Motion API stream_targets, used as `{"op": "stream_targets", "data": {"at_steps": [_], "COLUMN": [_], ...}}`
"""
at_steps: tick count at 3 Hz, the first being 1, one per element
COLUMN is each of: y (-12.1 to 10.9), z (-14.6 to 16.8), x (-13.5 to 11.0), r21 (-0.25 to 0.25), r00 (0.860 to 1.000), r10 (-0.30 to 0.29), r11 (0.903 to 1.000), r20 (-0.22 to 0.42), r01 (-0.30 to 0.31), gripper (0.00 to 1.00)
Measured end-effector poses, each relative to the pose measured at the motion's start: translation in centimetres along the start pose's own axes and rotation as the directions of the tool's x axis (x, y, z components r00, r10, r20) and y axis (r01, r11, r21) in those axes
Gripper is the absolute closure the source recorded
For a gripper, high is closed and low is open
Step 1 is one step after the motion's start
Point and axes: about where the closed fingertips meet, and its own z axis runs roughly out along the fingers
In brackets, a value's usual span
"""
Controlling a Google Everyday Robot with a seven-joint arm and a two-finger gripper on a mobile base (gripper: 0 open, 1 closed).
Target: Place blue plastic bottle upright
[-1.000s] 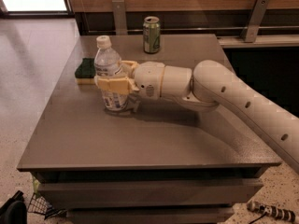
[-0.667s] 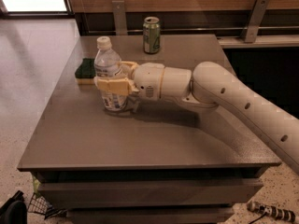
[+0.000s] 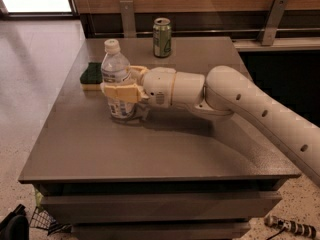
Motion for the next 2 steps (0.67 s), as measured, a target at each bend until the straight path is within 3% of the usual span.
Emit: {"op": "stream_targets", "data": {"at_steps": [1, 2], "y": [0.01, 0.09], "z": [0.01, 0.11], "x": [0.00, -0.03], "r21": [0.000, -0.002], "r00": [1.000, 1.000], "r10": [0.000, -0.001], "r11": [1.0000, 1.0000], "r20": [0.000, 0.000], "r01": [0.000, 0.000], "gripper": [0.04, 0.00]}}
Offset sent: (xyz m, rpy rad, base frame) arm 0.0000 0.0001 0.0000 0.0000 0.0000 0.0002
